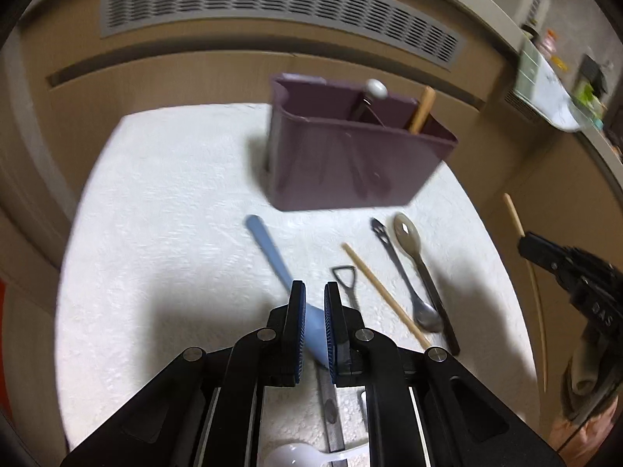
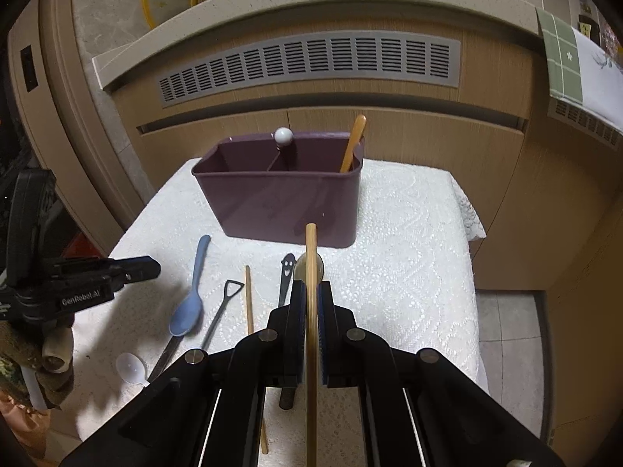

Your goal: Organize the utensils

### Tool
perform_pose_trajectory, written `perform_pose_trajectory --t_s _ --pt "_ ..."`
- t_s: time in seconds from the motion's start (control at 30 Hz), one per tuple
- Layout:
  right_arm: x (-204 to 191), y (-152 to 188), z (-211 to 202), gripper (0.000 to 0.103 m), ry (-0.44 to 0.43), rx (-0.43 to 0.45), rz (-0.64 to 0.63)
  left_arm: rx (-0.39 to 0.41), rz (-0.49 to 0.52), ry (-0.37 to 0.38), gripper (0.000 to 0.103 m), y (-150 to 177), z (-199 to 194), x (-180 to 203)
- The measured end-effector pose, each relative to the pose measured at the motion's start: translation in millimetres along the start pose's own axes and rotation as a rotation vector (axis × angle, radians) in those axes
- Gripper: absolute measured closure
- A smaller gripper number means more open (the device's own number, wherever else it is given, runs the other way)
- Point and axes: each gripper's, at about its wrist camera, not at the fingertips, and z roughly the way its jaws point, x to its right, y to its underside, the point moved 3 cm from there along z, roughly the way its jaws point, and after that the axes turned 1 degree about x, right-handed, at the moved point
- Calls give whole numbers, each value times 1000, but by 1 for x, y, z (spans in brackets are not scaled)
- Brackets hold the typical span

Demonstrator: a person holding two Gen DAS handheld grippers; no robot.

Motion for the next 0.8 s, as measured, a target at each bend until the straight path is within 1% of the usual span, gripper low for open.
perform_pose_trajectory --t_s 0.07,0.1,0.13,0.2,0.27,0.33,0.4,0.43,0.53,0.63,0.67,0.7,0.73,0.77,0.8 --pt "1 3 4 97 -1 -13 0 -26 60 45 90 -5 11 8" --pt "1 5 7 97 -3 -22 1 -55 86 74 86 -11 22 12" --pt "0 6 9 97 -6 -27 2 -69 93 85 84 -16 31 13" --pt "-1 10 14 97 -12 -40 3 -106 113 102 83 -27 57 12" --pt "-3 14 17 97 -13 -55 3 -128 122 83 83 -34 79 6" --pt "-2 18 21 97 -8 -72 5 -152 110 33 83 -37 94 -6" --pt "2 21 23 97 0 -86 9 -154 70 70 84 -35 89 -21" --pt "4 23 24 97 5 -91 13 -153 57 56 83 -33 85 -27" --pt "11 26 28 97 8 -109 31 -159 62 23 83 -9 63 -43" --pt "10 27 34 97 0 -122 37 -169 45 43 82 21 37 -53" --pt "9 28 36 97 -3 -126 35 -176 40 51 80 30 29 -55" --pt "7 28 37 97 -6 -130 32 -184 39 65 75 37 24 -56" --pt "5 28 38 97 -7 -132 28 -191 47 77 66 45 17 -55" --pt "3 28 39 97 -8 -134 21 -193 64 79 61 51 12 -52" --pt "0 28 39 97 -9 -135 13 -191 94 78 54 57 5 -49"
